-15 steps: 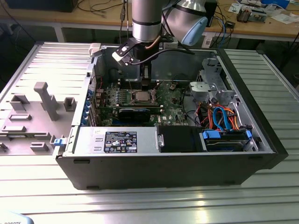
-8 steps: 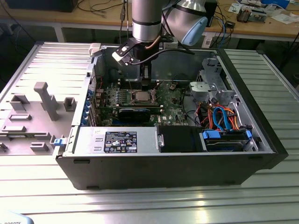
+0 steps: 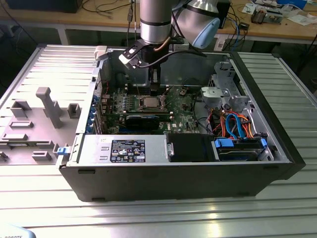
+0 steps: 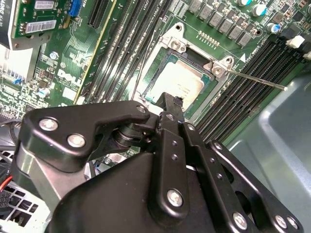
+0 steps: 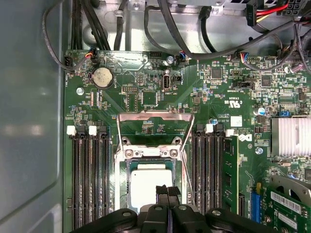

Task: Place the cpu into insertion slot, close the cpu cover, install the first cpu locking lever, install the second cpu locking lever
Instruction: 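Close the cpu cover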

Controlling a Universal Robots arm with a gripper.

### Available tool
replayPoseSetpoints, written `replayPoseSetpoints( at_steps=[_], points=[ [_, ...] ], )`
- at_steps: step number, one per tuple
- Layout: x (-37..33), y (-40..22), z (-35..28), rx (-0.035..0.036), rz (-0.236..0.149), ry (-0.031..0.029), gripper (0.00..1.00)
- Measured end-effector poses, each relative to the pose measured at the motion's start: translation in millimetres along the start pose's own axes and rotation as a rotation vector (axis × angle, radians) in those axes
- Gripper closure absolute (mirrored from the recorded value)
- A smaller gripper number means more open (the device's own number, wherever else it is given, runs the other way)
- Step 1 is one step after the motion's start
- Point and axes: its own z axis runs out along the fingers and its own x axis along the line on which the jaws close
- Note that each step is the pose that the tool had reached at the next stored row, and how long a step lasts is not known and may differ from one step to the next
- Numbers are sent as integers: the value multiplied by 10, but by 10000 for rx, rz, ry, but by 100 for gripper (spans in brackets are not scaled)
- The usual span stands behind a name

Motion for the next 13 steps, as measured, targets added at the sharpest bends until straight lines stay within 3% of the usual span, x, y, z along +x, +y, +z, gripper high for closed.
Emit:
replayPoseSetpoints(
  at_steps=[13],
  points=[
    [-1, 9, -7, 2, 1, -18, 89]
  ],
)
